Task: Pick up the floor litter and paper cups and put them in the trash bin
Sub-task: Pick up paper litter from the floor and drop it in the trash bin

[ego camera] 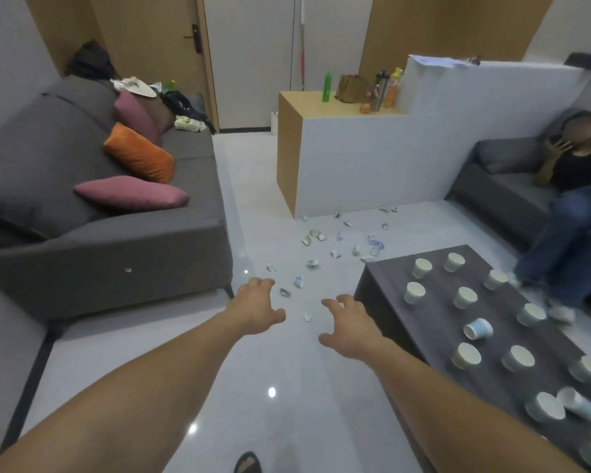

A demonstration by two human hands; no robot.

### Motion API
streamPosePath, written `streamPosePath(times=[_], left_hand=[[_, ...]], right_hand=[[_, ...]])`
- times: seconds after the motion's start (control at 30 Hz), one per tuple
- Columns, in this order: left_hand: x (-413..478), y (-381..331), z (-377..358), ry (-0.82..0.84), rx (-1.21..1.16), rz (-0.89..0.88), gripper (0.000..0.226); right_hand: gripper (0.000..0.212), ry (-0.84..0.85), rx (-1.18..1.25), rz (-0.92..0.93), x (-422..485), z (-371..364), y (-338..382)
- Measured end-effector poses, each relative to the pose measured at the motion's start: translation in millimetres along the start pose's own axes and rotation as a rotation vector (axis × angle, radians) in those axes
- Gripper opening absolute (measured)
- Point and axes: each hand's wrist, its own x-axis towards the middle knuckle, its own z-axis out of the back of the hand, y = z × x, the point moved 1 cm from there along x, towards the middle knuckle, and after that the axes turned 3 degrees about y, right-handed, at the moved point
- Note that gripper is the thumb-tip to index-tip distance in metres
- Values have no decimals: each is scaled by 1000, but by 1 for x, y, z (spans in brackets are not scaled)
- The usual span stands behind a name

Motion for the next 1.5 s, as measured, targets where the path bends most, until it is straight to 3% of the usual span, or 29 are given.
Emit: streamPosePath(times=[0.43,0.97,1.27,1.5], left_hand=[[224,-9,60,79,-7,-41,77],[451,-29,64,195,-56,156,79],[591,20,16,329,-148,231,78],[681,81,-92,443,-235,346,74]], right_hand=[[76,57,27,-74,199,56,-24],[77,280,13,37,457,98,-94],[76,430,26,-16,587,56,-116],[70,520,73,-53,709,-59,-155]])
